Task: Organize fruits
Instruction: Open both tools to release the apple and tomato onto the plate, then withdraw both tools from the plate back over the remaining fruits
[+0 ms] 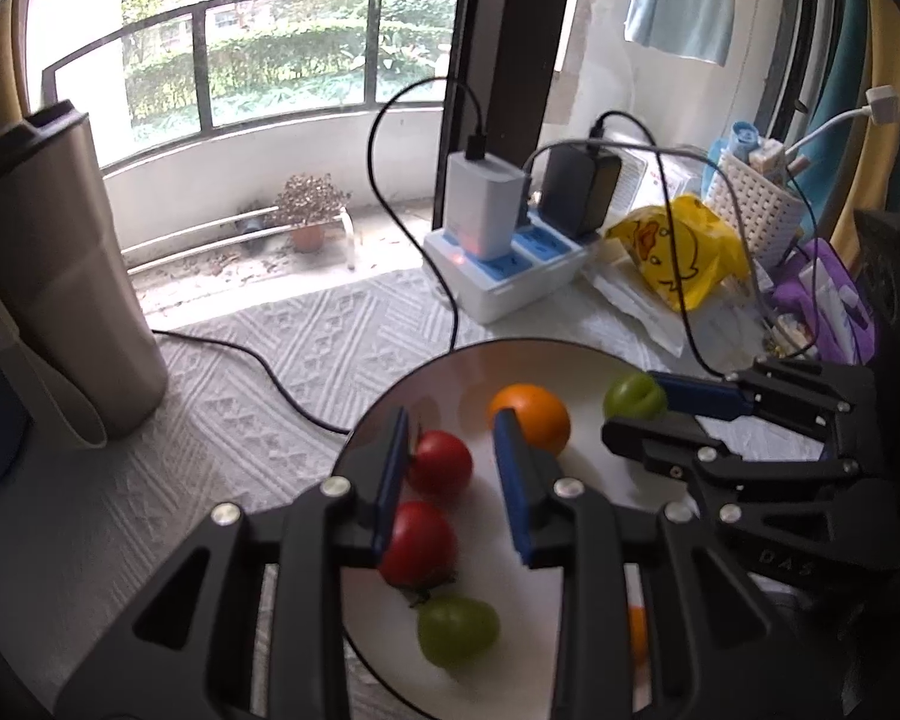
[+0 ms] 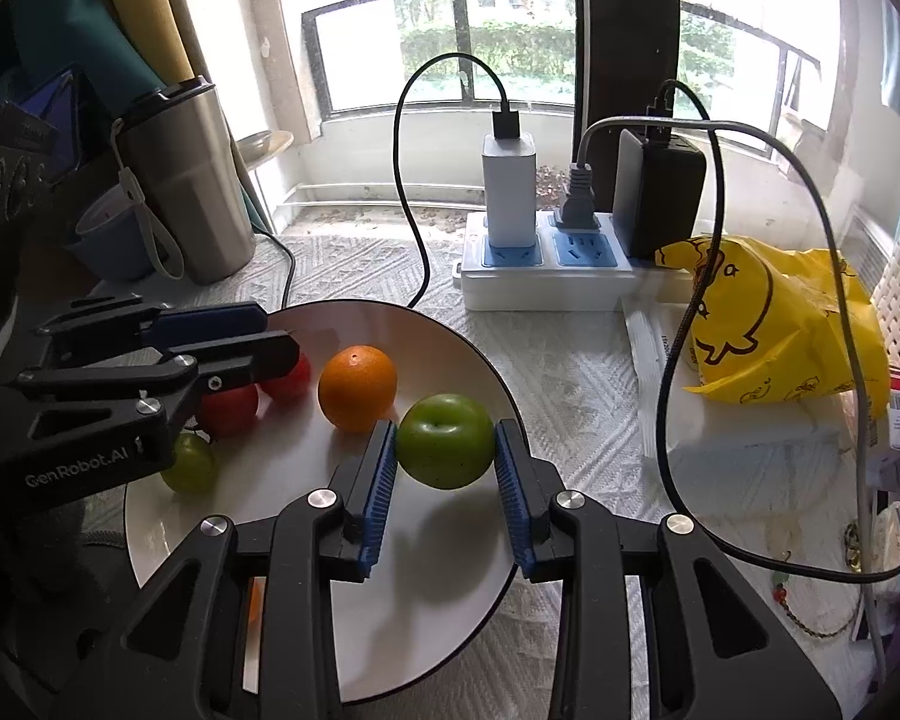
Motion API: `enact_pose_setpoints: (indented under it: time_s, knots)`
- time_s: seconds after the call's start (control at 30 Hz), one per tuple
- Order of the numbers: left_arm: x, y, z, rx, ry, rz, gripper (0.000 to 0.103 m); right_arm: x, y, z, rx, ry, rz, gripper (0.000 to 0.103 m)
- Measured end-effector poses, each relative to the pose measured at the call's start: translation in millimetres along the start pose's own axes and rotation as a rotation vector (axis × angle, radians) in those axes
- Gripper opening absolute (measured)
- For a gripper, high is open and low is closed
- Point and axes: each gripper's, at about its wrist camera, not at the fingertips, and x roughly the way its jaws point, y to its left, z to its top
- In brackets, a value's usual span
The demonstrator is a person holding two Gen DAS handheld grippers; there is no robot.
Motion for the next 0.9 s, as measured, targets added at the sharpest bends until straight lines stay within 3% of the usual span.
enact_pose_setpoints:
  time_s: [0.27, 0.9]
  knots:
    - [-36.9, -11.3, 3.9, 0.015, -0.067, -0.003, 0.042, -23.7, 2.9, 2.0, 0.005, -0.034, -0.014, 0.041]
    - [-119.5, -41.5, -18.5, 0.028, -0.147, -0.035, 0.043, -108.6, 22.9, -20.9, 0.026, -0.123, -0.038, 0.041]
